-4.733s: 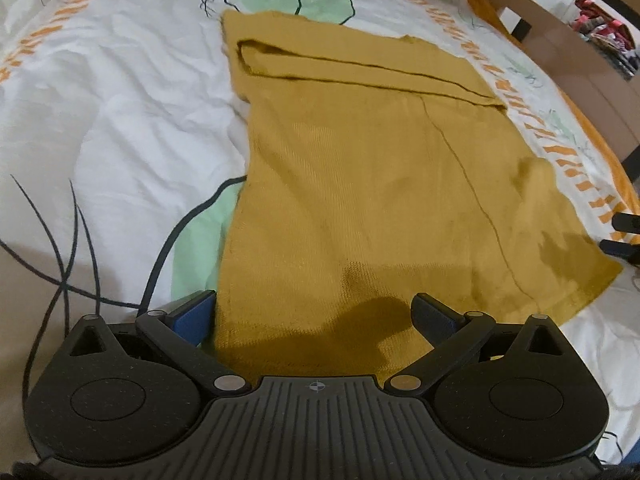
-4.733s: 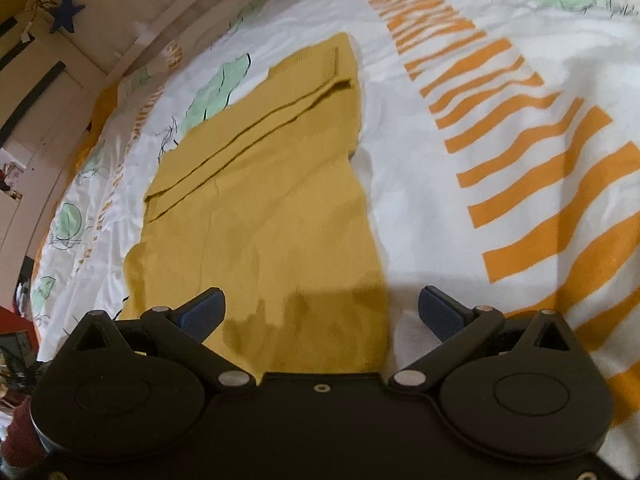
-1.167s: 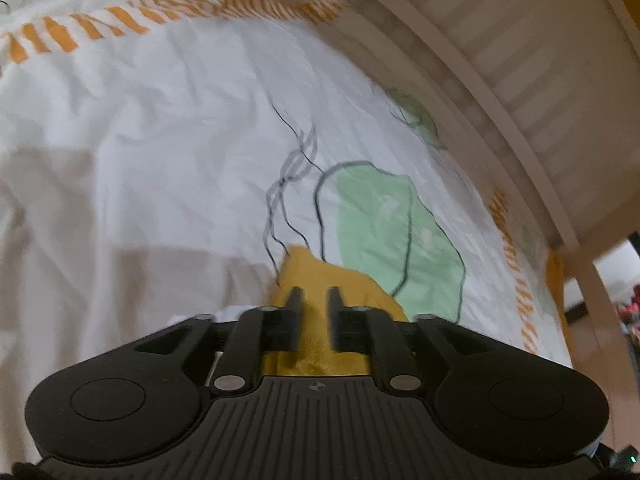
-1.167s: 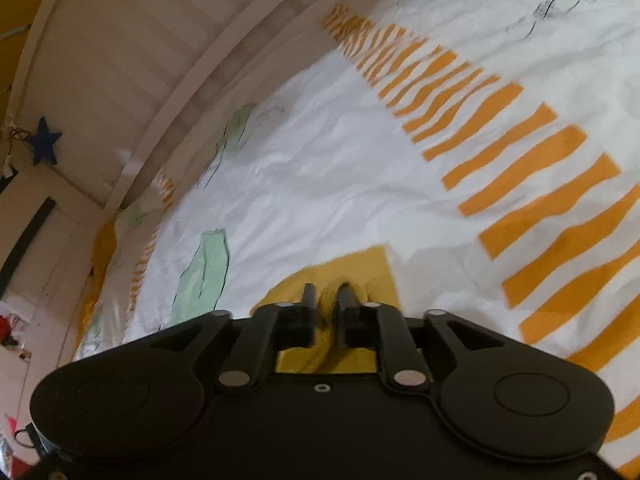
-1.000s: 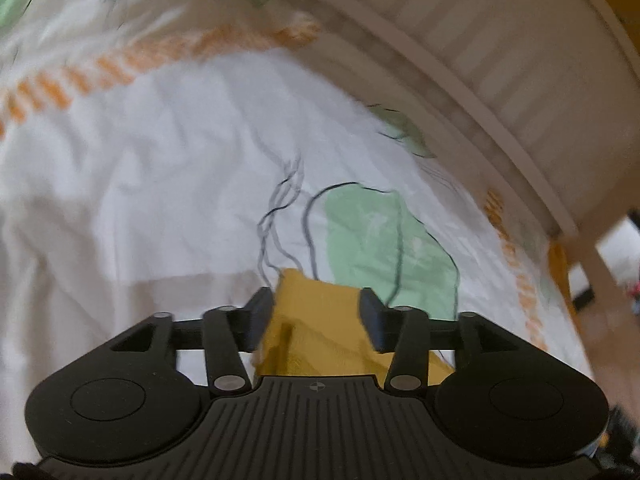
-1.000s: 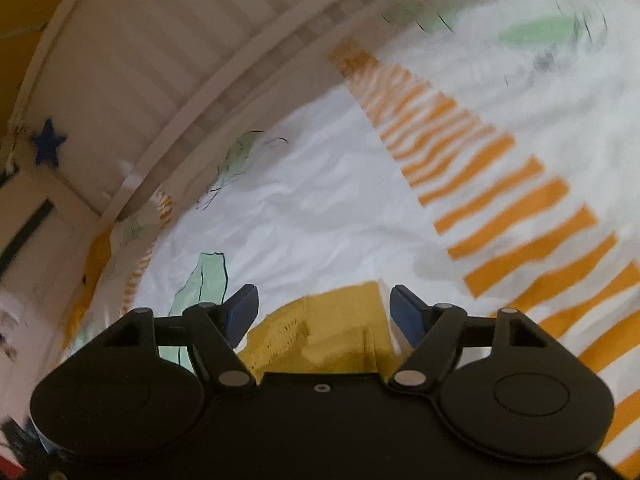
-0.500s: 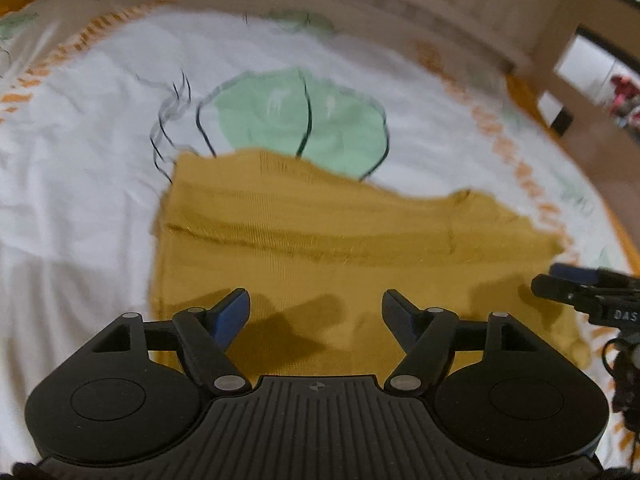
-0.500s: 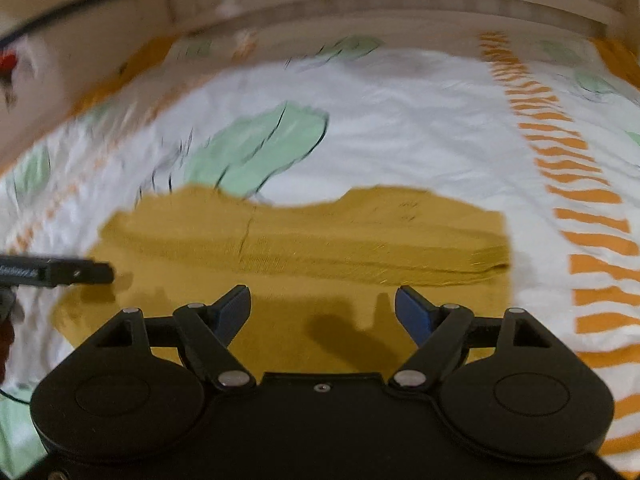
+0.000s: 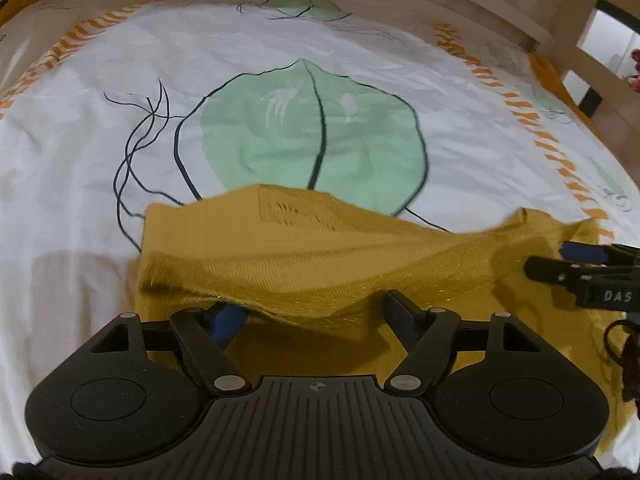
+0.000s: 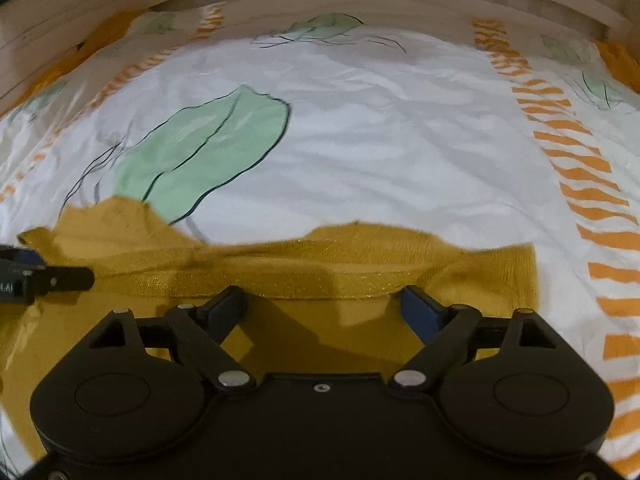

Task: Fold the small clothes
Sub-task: 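Open both grippers and smooth the folded sweater flat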

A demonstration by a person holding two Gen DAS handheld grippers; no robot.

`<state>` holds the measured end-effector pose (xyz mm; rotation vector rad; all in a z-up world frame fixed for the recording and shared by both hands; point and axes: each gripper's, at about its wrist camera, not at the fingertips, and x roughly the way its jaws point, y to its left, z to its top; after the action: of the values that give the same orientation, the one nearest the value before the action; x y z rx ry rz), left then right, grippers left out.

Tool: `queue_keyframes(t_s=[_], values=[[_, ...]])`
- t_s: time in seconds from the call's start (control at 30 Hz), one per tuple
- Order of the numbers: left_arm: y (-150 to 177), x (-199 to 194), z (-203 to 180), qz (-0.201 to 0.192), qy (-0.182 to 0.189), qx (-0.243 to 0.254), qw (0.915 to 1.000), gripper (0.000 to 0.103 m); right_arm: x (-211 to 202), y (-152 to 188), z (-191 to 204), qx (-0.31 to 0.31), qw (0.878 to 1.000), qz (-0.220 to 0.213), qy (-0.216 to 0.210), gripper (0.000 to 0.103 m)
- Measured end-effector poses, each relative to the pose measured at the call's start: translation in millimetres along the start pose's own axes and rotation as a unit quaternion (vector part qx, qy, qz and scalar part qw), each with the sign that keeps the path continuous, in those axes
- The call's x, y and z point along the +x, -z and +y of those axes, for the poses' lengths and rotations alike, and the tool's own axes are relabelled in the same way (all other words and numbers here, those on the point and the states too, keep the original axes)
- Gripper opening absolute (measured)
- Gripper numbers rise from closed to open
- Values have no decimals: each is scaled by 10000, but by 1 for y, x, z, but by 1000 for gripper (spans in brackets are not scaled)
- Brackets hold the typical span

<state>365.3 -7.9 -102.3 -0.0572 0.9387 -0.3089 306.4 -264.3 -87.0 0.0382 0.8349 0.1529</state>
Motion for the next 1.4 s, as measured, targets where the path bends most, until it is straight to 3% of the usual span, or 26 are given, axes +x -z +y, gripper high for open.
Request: queue_keyframes(t_s=[0.2, 0.27, 0.43, 0.63, 0.9, 1.07, 1.4], values=[[-11, 11, 5, 1, -69, -175, 9998, 76, 12, -5, -9, 328, 9995, -19, -36, 90], [-15, 14, 7, 12, -73, -217, 9997, 77, 13, -4, -9, 367, 9993, -82, -87, 97], [-31, 22, 17, -7, -140, -478, 9988, 78, 19, -9, -9, 467, 9987, -179, 27, 103], [-44, 21, 30, 32, -341, -861, 9957, 78, 20, -12, -25, 1050, 9936, -423, 62, 103], [-25, -38, 17, -212, -356, -620, 9972, 78, -29, 7, -38, 1493, 9866, -624, -214, 103], [-10, -82, -2, -350, -651, -308, 9968, 78, -70, 28, -40, 1629, 9838, -664, -350, 103], [30, -141, -45, -231, -928, 1, 9954, 78, -129, 76, -51, 2022, 9746, -601, -751, 103]])
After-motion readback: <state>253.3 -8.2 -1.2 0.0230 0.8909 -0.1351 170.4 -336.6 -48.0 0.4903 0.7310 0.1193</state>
